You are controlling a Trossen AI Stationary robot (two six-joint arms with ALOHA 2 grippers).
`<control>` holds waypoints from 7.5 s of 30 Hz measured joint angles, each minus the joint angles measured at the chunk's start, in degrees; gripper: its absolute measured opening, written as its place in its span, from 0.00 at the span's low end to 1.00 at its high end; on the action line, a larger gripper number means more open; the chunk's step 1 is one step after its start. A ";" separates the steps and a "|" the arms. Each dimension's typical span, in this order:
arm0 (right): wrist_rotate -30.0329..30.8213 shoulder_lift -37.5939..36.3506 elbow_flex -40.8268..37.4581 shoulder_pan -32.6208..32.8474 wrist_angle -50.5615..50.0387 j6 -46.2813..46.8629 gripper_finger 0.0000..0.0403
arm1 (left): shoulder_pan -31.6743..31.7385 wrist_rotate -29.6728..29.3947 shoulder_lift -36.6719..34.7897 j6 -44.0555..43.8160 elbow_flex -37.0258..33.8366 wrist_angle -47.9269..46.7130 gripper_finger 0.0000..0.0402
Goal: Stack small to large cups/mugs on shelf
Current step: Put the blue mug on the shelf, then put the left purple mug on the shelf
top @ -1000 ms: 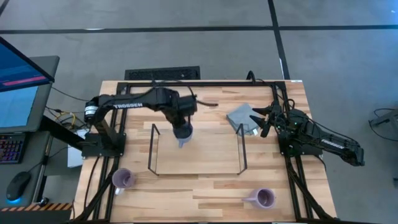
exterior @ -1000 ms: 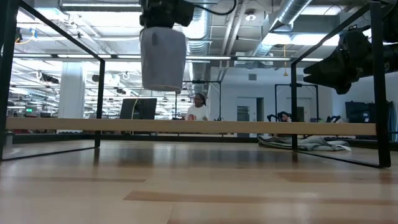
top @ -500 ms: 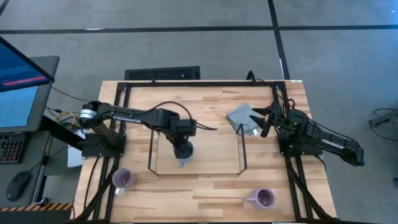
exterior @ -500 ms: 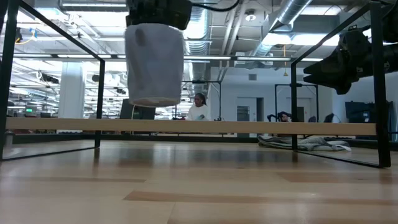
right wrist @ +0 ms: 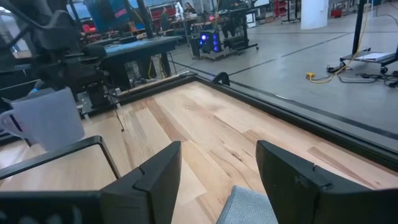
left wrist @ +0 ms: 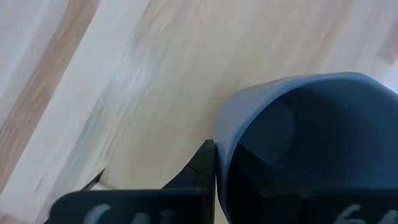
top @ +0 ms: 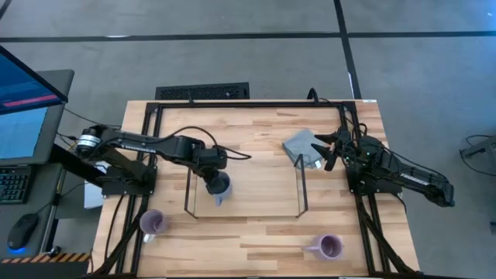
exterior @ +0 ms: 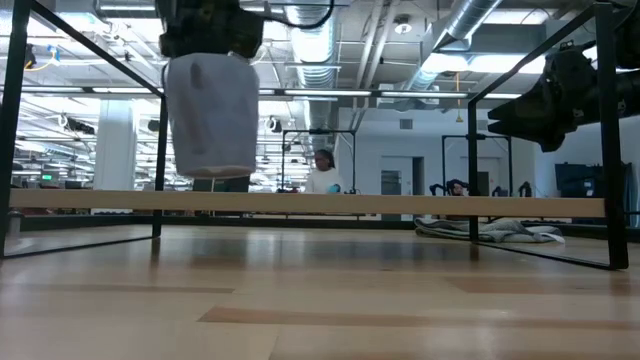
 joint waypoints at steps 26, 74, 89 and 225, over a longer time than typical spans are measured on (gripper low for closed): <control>0.03 -0.01 0.00 -0.02 0.01 -0.02 0.57 | -0.07 -0.95 1.73 0.54 -1.44 -4.06 0.01; 0.02 -0.01 0.00 -0.02 0.02 -0.02 0.57 | -0.06 0.49 2.78 1.06 -1.32 -1.46 0.39; 0.02 -0.01 0.00 -0.02 0.02 -0.02 0.57 | 0.10 -0.89 2.95 4.51 2.54 -3.52 0.42; -0.04 0.00 0.00 -0.02 0.00 3.34 0.57 | -18.67 6.10 -38.68 14.63 -13.92 -17.24 0.42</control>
